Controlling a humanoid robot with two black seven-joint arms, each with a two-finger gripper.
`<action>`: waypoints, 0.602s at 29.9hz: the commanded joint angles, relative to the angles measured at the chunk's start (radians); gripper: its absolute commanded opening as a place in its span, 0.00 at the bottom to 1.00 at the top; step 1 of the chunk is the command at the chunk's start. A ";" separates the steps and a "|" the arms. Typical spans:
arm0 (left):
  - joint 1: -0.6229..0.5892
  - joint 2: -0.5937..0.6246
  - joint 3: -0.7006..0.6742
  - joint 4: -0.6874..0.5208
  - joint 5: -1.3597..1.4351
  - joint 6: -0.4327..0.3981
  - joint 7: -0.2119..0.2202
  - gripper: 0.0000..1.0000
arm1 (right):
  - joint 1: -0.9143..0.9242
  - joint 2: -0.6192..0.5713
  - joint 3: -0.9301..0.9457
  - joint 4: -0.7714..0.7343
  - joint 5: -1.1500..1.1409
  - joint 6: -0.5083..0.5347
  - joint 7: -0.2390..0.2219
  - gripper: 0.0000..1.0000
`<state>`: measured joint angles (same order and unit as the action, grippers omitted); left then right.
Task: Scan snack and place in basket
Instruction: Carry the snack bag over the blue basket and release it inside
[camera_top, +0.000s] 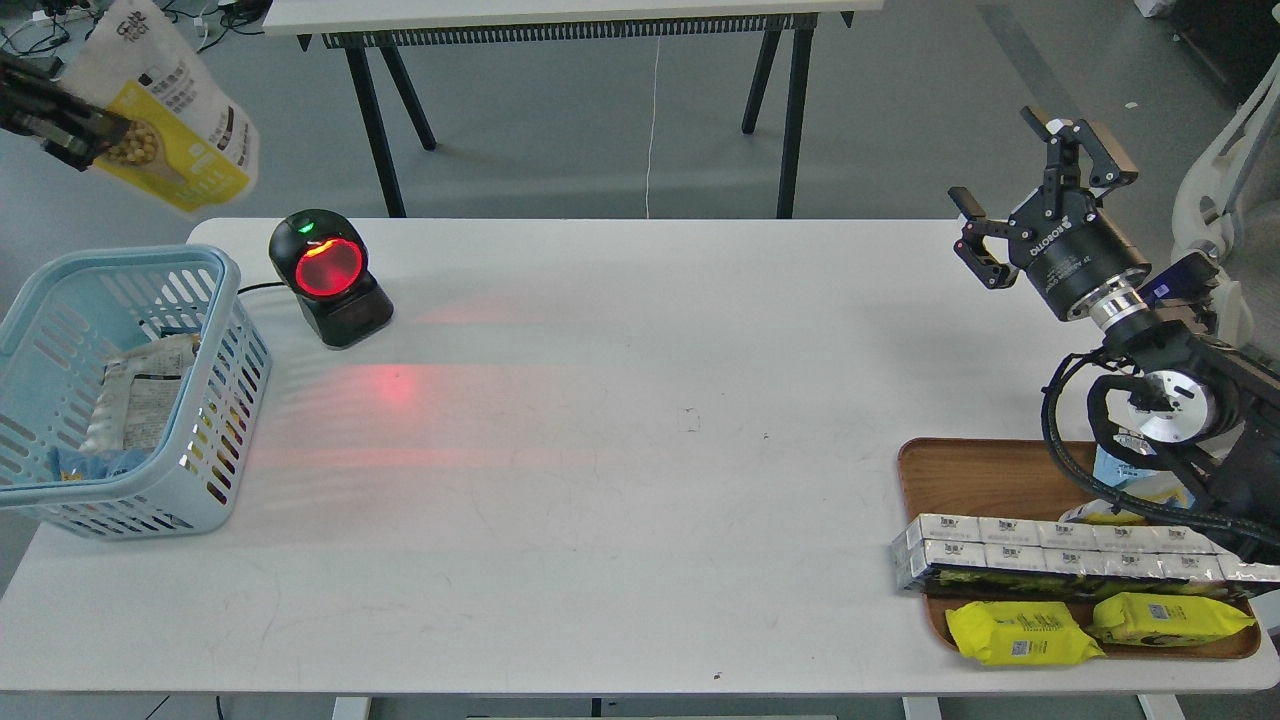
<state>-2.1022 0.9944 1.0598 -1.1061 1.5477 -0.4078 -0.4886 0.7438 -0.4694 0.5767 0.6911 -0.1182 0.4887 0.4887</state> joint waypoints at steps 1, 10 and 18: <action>0.004 0.091 0.002 -0.072 0.092 -0.003 0.000 0.00 | -0.003 0.000 0.000 -0.001 0.000 0.000 0.000 0.97; 0.096 0.145 -0.004 -0.110 0.161 -0.025 0.000 0.00 | -0.003 0.000 0.000 -0.001 0.000 0.000 0.000 0.97; 0.244 0.129 -0.095 -0.084 0.161 -0.026 0.000 0.00 | -0.006 -0.002 0.000 0.001 0.000 0.000 0.000 0.97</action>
<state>-1.9124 1.1267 1.0061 -1.2014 1.7089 -0.4325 -0.4886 0.7391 -0.4693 0.5767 0.6917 -0.1182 0.4887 0.4887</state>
